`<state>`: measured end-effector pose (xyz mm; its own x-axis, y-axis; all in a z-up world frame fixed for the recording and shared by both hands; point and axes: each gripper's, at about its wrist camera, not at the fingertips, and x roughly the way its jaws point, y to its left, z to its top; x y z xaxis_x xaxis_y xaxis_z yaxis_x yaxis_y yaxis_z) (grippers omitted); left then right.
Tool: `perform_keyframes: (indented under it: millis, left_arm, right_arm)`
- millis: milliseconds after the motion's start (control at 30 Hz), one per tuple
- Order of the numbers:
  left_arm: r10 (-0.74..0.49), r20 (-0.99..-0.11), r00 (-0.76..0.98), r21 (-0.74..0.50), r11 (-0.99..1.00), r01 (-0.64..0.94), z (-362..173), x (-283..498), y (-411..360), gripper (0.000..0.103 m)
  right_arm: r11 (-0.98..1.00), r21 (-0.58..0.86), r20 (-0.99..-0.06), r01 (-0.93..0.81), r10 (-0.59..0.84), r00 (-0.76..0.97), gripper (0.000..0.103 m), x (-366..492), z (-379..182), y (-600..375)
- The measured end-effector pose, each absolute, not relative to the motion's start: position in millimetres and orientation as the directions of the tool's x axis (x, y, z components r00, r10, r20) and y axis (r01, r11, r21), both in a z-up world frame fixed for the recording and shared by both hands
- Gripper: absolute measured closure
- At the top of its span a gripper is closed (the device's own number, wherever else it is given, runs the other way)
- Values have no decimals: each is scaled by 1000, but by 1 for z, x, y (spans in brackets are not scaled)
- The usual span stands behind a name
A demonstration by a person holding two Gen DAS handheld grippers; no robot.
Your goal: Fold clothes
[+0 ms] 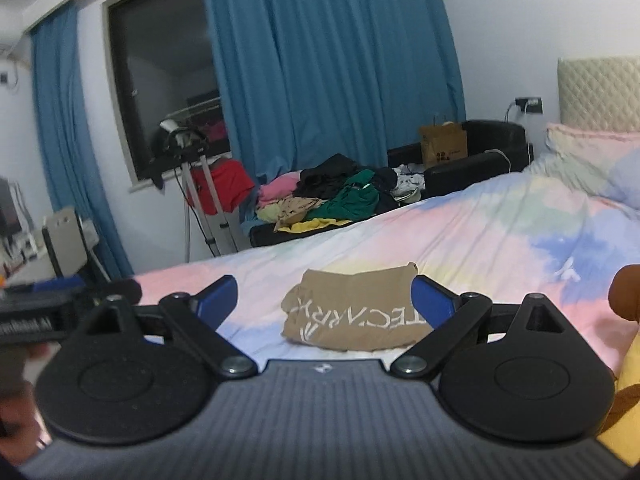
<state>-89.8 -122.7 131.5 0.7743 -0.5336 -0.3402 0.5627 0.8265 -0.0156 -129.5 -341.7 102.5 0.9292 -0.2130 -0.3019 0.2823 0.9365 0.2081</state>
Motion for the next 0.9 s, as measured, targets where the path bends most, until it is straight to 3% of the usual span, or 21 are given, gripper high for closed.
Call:
perform_keyframes:
  millis: [267,900]
  left_arm:
    - [-520,-292,803,16,837,548,97,-107,-100,1]
    - [-461,-295,837,4,875,484,28,-83,-86,4]
  right_arm:
    - [948,130,-236,291,-256,937,8,-138,72,-308]
    - [944,86,-247,320,-291,924,8,-112,4,-298]
